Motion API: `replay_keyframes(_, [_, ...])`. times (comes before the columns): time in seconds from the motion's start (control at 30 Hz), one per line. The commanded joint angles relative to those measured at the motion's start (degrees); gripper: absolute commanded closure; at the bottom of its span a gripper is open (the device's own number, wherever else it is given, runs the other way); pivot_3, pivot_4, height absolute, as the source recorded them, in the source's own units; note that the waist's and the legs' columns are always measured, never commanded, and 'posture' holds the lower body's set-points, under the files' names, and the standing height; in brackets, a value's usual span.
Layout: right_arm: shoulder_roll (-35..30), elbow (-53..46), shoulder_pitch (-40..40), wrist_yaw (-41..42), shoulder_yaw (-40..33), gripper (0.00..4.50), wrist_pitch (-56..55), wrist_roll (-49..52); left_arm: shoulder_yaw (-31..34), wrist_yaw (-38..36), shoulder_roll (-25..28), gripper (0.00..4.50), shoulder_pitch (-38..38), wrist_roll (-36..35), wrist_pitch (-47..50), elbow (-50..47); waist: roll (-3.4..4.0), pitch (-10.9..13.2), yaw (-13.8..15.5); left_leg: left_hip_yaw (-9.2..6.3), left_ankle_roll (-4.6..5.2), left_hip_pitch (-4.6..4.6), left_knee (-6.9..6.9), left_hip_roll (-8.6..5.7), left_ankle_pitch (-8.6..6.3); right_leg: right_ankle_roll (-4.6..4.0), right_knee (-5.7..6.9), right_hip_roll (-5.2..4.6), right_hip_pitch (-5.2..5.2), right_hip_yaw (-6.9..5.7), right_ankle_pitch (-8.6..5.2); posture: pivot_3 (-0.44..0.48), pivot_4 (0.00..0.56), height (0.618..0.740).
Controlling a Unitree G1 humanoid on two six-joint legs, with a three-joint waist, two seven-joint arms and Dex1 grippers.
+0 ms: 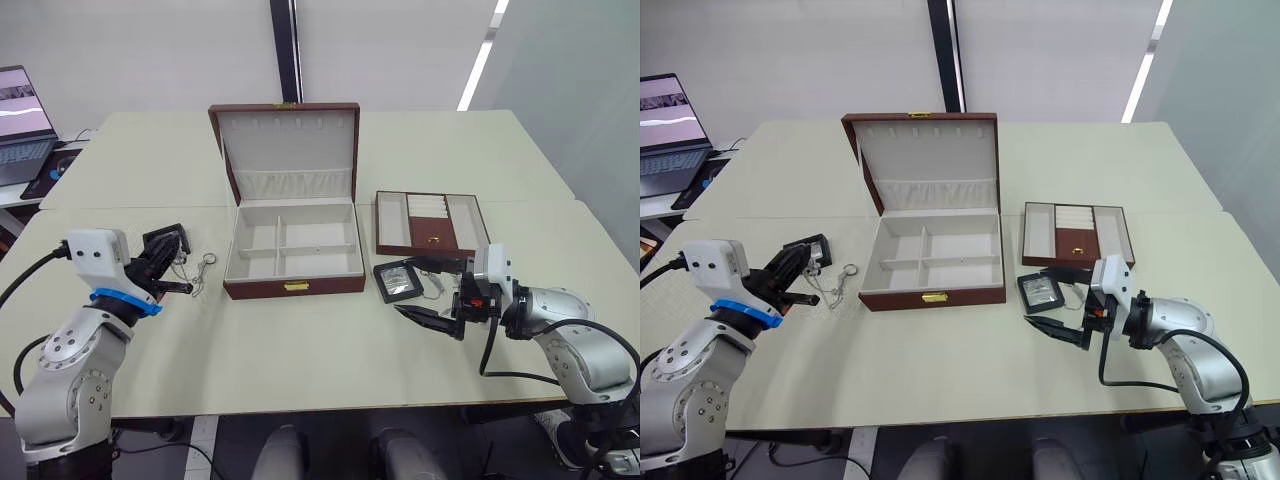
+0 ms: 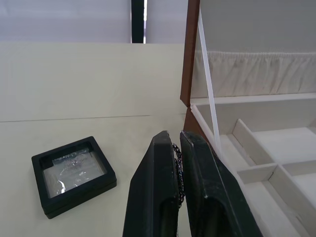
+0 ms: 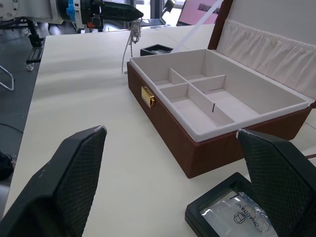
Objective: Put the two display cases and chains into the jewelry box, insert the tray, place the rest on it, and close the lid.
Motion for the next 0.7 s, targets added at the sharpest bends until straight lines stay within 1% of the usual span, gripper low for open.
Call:
replay_keyframes(0.03, [-0.49, -2.32, -0.41, -0.29, -2.05, 0.0, 0.05, 1.47, 0.36, 0.23, 0.72, 4.28, -0.54, -0.94, 0.15, -2.83, 0.0, 0.0, -0.05, 0.01, 0.0, 0.0, 0.0, 0.0, 0.0, 0.0, -0.01, 0.0, 0.0, 0.01, 0.0, 0.0, 0.15, 0.74])
replay_keyframes(0.37, [-0.54, -2.35, -0.48, -0.14, -1.89, 0.0, 0.63, 1.52, 1.61, 0.38, 0.77, 4.28, 0.92, -0.95, 0.98, -3.98, 0.0, 0.0, 0.0, 0.0, 0.0, -0.01, -0.02, 0.0, 0.0, 0.0, -0.16, 0.0, 0.06, 0.0, 0.0, 0.0, 0.15, 0.74])
replay_keyframes(0.47, [-0.48, -2.26, -0.54, -0.04, -1.58, 0.0, 0.82, 1.46, 4.56, -0.13, 1.65, 4.28, 3.31, -0.42, 0.55, -2.97, 0.01, 0.01, -0.19, 0.01, 0.0, 0.01, -0.04, 0.01, -0.01, 0.0, -0.19, 0.0, 0.07, 0.02, 0.0, 0.0, 0.15, 0.74])
replay_keyframes(0.6, [-0.32, -2.37, -0.8, 0.03, -1.23, 0.0, 1.19, 1.58, 6.26, -1.06, 2.46, 4.28, 5.31, -0.7, 0.27, -2.57, 0.01, 0.01, -0.04, 0.0, 0.0, 0.0, -0.09, 0.03, -0.01, 0.0, -0.25, 0.01, 0.06, 0.0, 0.0, 0.0, 0.15, 0.74])
replay_keyframes(0.7, [-0.09, -2.61, -0.92, 0.32, -0.72, 0.0, 1.68, 1.83, 7.18, -1.05, 2.04, 4.28, 6.28, -0.39, -0.26, -1.81, 0.01, 0.01, -0.01, -0.01, 0.0, 0.0, -0.08, 0.01, -0.01, 0.0, -0.35, 0.0, 0.13, -0.02, 0.0, 0.0, 0.15, 0.74])
